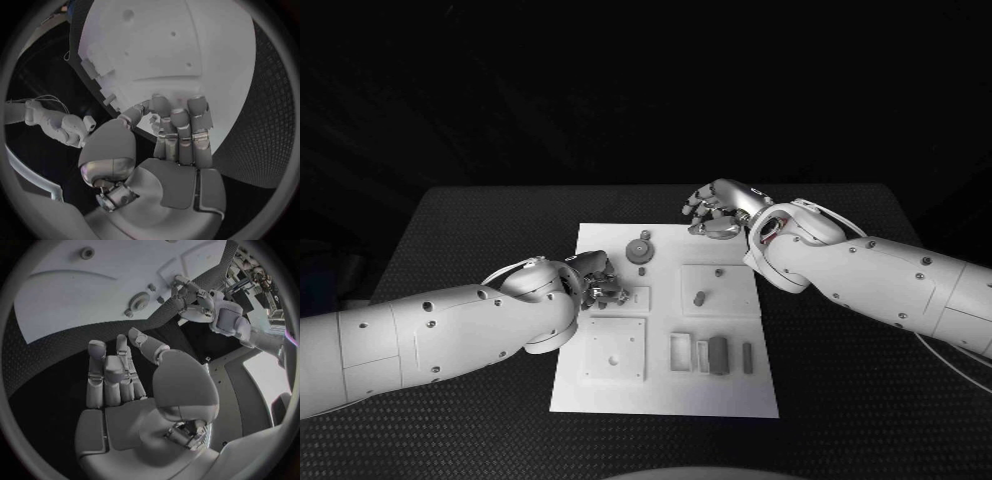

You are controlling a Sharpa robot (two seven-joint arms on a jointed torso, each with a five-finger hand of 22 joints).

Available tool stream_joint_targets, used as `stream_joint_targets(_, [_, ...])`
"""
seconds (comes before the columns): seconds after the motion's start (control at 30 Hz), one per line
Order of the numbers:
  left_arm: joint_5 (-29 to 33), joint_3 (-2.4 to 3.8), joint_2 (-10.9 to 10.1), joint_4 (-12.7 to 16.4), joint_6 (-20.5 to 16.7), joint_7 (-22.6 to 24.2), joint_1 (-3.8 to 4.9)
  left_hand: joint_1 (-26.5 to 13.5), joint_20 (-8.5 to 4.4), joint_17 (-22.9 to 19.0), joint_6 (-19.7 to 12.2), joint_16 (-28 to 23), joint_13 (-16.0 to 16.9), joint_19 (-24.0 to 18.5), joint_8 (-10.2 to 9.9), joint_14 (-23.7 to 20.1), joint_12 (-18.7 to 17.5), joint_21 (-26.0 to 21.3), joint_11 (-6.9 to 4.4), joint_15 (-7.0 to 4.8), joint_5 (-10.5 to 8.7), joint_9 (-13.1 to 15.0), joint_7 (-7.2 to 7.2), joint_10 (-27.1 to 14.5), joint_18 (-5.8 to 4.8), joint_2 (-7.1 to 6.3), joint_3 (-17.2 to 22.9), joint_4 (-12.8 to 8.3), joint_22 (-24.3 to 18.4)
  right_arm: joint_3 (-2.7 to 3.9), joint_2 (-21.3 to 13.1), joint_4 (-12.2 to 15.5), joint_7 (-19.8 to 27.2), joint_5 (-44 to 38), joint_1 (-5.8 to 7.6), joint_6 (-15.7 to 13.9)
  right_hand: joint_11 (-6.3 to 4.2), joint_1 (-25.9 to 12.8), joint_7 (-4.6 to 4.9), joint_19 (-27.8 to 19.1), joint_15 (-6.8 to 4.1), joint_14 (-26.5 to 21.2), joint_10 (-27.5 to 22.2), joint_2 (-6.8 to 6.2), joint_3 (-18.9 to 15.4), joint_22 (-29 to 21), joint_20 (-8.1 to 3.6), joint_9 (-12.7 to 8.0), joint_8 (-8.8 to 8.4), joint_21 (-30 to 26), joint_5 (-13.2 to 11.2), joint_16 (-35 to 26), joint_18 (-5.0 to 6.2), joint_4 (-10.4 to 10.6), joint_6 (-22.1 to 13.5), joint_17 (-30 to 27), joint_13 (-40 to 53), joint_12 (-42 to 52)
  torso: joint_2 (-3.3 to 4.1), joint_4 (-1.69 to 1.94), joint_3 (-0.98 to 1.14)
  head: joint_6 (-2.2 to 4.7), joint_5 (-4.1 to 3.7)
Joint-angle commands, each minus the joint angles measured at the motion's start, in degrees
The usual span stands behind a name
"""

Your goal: Assemble the parts on the task board

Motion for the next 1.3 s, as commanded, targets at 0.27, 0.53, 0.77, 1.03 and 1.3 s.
stream_joint_targets(0.27, [0.4,-0.31,-0.5,0.5,2.2,0.3,-0.43,2.0,-0.29,-0.2,4.6,0.5,-0.3,-0.2,0.0,-1.7,0.4,-0.1,-0.81,-0.86,0.37,0.0,-2.10,-1.5,1.12,0.86,0.5,-1.1,1.0,0.02,-0.1,0.0,0.6,0.1,-0.03,0.7,0.41,-0.6,0.31,0.0,0.04,-0.6,0.1,0.23,-0.2,1.0,-0.46,-0.1,0.13,-0.2,0.1,-0.2,3.50,0.0,-0.1,-0.1,-0.1,-0.2,-0.02,0.02,-0.04,-0.10,-0.06])
stream_joint_targets(0.53, [0.4,-0.30,-0.8,0.8,3.9,0.0,-0.42,2.2,-0.27,-0.3,4.6,0.5,-0.3,-0.2,0.0,-1.7,0.5,-0.1,-0.80,-0.83,0.45,0.1,-2.09,-1.5,1.10,0.46,0.4,-1.0,1.0,0.02,-0.1,0.0,0.6,0.2,-0.05,0.7,0.41,-0.6,0.31,0.0,0.04,-0.6,0.1,0.25,-0.2,1.0,-0.45,-0.1,0.14,-0.3,0.1,-0.3,3.50,0.0,-0.1,-0.1,-0.1,-0.2,-0.02,0.02,-0.03,-0.15,0.00])
stream_joint_targets(0.77, [0.4,-0.30,-0.9,0.9,5.4,-0.3,-0.42,2.6,-0.28,-0.4,4.6,0.6,-0.4,-0.2,0.0,-1.8,0.5,-0.1,-0.81,-0.84,0.50,0.1,-2.10,-1.5,1.11,0.64,0.5,-1.2,1.0,0.02,-0.1,0.1,0.6,0.2,-0.08,0.7,0.42,-0.6,0.32,0.0,0.04,-0.6,0.0,0.25,-0.2,1.0,-0.45,-0.1,0.14,-0.3,0.1,-0.3,3.50,0.0,-0.1,-0.1,-0.1,-0.3,-0.03,0.04,-0.08,-0.15,-0.05])
stream_joint_targets(1.03, [0.4,-0.30,-0.9,1.0,7.7,-0.7,-0.42,2.6,-0.20,-0.5,4.4,0.6,-0.5,-0.4,-0.1,-1.9,0.5,-0.2,-0.72,-0.77,0.33,0.0,-2.00,-1.7,1.04,0.21,0.3,-1.2,1.0,0.02,-0.1,0.0,0.6,0.2,-0.09,0.8,0.42,-0.7,0.32,0.0,0.05,-0.6,0.0,0.25,-0.2,1.0,-0.45,-0.1,0.14,-0.3,0.1,-0.3,3.50,0.0,-0.1,-0.1,-0.1,-0.3,-0.02,0.03,-0.09,-0.20,-0.03])
stream_joint_targets(1.3, [0.4,-0.30,-0.8,0.8,7.8,-0.9,-0.42,2.5,-0.16,-0.5,4.3,0.6,-0.5,-0.5,-0.2,-2.1,0.5,-0.3,-0.65,-0.71,0.28,0.0,-1.93,-1.9,1.00,0.12,0.2,-1.1,1.0,0.02,-0.1,0.0,0.6,0.3,-0.10,0.8,0.43,-0.7,0.33,0.0,0.05,-0.6,0.0,0.27,-0.2,1.0,-0.44,-0.1,0.15,-0.3,0.1,-0.3,3.50,0.0,-0.1,-0.1,-0.1,-0.3,-0.03,0.02,-0.06,-0.14,-0.02])
